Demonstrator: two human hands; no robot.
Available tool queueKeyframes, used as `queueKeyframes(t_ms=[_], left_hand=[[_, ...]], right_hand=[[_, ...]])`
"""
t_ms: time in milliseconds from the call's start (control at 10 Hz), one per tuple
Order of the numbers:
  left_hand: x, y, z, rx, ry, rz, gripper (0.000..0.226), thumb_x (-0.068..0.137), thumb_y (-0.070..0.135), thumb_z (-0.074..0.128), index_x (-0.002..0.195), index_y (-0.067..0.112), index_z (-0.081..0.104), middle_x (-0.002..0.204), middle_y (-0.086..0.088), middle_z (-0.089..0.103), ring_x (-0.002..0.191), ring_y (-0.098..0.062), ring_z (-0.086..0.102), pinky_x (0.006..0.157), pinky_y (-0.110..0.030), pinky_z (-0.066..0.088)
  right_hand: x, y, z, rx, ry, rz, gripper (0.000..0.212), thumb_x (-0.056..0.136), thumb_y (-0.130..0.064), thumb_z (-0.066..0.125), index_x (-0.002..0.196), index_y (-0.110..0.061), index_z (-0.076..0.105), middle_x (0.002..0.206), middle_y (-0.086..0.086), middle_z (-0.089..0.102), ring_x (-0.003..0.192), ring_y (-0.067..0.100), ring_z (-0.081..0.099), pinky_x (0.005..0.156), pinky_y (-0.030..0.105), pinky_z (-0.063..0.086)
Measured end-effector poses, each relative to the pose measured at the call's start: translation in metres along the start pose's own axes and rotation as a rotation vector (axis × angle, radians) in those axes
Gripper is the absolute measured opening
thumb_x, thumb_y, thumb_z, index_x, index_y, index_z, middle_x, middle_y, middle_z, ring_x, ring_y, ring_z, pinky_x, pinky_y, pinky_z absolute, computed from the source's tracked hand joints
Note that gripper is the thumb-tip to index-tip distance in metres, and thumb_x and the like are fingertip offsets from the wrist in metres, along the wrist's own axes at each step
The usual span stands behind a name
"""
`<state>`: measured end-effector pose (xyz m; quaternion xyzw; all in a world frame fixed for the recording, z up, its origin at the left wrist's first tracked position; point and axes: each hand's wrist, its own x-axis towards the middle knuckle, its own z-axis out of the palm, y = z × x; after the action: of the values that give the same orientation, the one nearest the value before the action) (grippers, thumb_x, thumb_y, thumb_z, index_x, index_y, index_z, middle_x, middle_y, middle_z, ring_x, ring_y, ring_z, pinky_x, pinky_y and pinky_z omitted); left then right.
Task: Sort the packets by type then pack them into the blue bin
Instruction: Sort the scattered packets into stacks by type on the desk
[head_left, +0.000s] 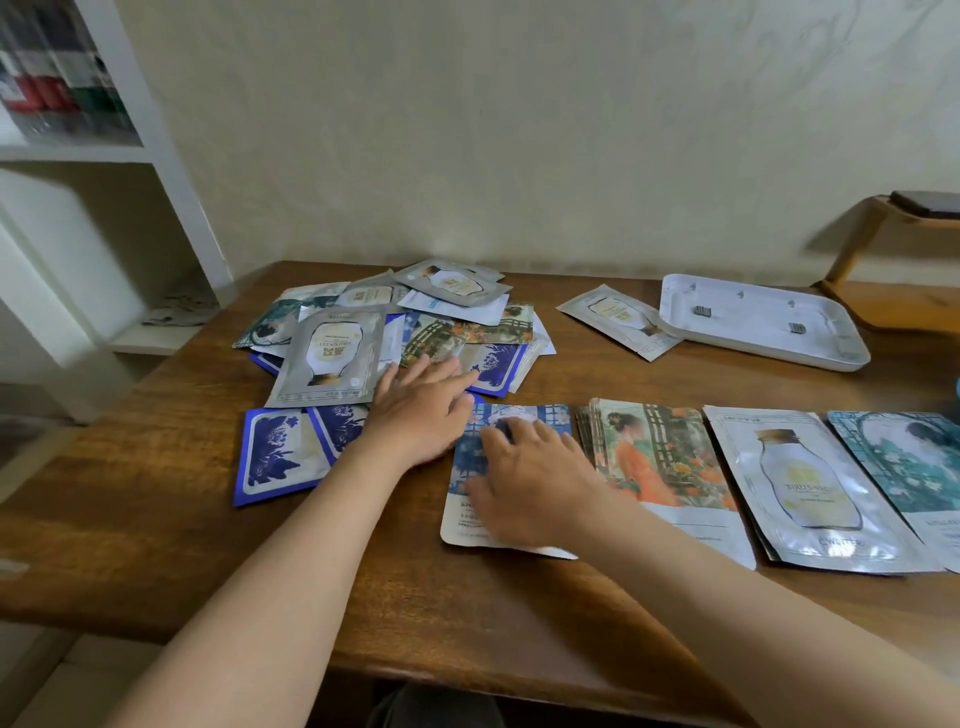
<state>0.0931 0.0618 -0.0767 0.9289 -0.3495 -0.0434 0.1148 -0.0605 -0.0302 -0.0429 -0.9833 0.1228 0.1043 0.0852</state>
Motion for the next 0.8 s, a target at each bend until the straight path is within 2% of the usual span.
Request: queueKeyframes(t_ms=[100,200,300,400,500,600,700,800], left_hand=[[-0.002,0.003,-0.005,-0.012,-0.024,-0.015,0.054,0.105,0.045,0.024,0.159,0.045,0.027,0.171,0.014,0.011,0.158,-0.015,0.001,0.127,-0.045,-0.007],[-0.003,0.003,-0.004,-0.033,0.047,0.009,0.050,0.105,0.046,0.031,0.154,0.039,0.038,0.169,0.010,0.022,0.158,-0.018,0.009,0.127,-0.047,-0.001],[-0.004,0.002,-0.001,-0.049,0.124,0.031,0.045,0.103,0.047,0.039,0.144,0.030,0.048,0.164,0.005,0.036,0.155,-0.020,0.023,0.126,-0.050,0.008],[-0.003,0.001,-0.001,-0.054,0.149,0.040,0.043,0.102,0.046,0.043,0.139,0.026,0.052,0.161,0.004,0.041,0.152,-0.021,0.028,0.126,-0.050,0.011],[-0.002,0.001,-0.001,-0.056,0.174,0.046,0.043,0.100,0.047,0.047,0.137,0.026,0.053,0.157,0.005,0.044,0.148,-0.018,0.034,0.125,-0.050,0.014],[0.001,0.001,0.000,-0.064,0.175,0.038,0.047,0.097,0.049,0.050,0.139,0.026,0.051,0.157,0.004,0.044,0.147,-0.019,0.036,0.125,-0.051,0.016],[0.000,0.000,0.000,-0.072,0.191,0.042,0.055,0.096,0.050,0.054,0.144,0.025,0.045,0.156,0.004,0.044,0.146,-0.018,0.037,0.125,-0.051,0.017],[0.000,-0.002,0.001,-0.081,0.215,0.040,0.065,0.095,0.050,0.055,0.152,0.024,0.036,0.159,0.003,0.041,0.147,-0.018,0.034,0.126,-0.048,0.015]], right_hand=[[0.020,0.008,-0.026,0.173,0.139,0.095,0.032,0.097,-0.026,0.051,0.126,-0.012,0.052,0.128,0.013,0.053,0.114,0.032,0.056,0.095,0.044,0.051],[0.051,0.028,-0.046,0.475,0.235,0.206,0.019,0.092,-0.007,0.051,0.109,-0.007,0.061,0.111,0.015,0.065,0.101,0.032,0.064,0.088,0.045,0.057],[0.080,0.041,-0.059,0.958,0.195,0.312,0.009,0.094,0.003,0.051,0.093,-0.001,0.059,0.100,0.023,0.068,0.093,0.035,0.071,0.089,0.052,0.060],[0.107,0.044,-0.058,1.190,0.193,0.357,0.017,0.091,0.002,0.056,0.108,-0.003,0.057,0.109,0.024,0.067,0.090,0.034,0.069,0.083,0.049,0.062],[0.118,0.043,-0.058,1.350,0.169,0.437,0.038,0.092,0.002,0.057,0.129,-0.001,0.053,0.097,0.015,0.060,0.074,0.026,0.062,0.063,0.037,0.058],[0.124,0.034,-0.062,1.465,0.134,0.582,0.036,0.091,0.002,0.065,0.125,0.000,0.052,0.091,0.015,0.056,0.061,0.019,0.052,0.045,0.027,0.049],[0.129,0.026,-0.058,1.448,0.091,0.607,0.022,0.090,-0.010,0.074,0.106,-0.004,0.061,0.076,0.009,0.056,0.051,0.013,0.044,0.034,0.018,0.036],[0.129,0.019,-0.058,1.510,0.104,0.609,0.011,0.090,-0.007,0.071,0.097,-0.007,0.062,0.073,0.009,0.062,0.037,0.010,0.040,0.034,0.015,0.033]])
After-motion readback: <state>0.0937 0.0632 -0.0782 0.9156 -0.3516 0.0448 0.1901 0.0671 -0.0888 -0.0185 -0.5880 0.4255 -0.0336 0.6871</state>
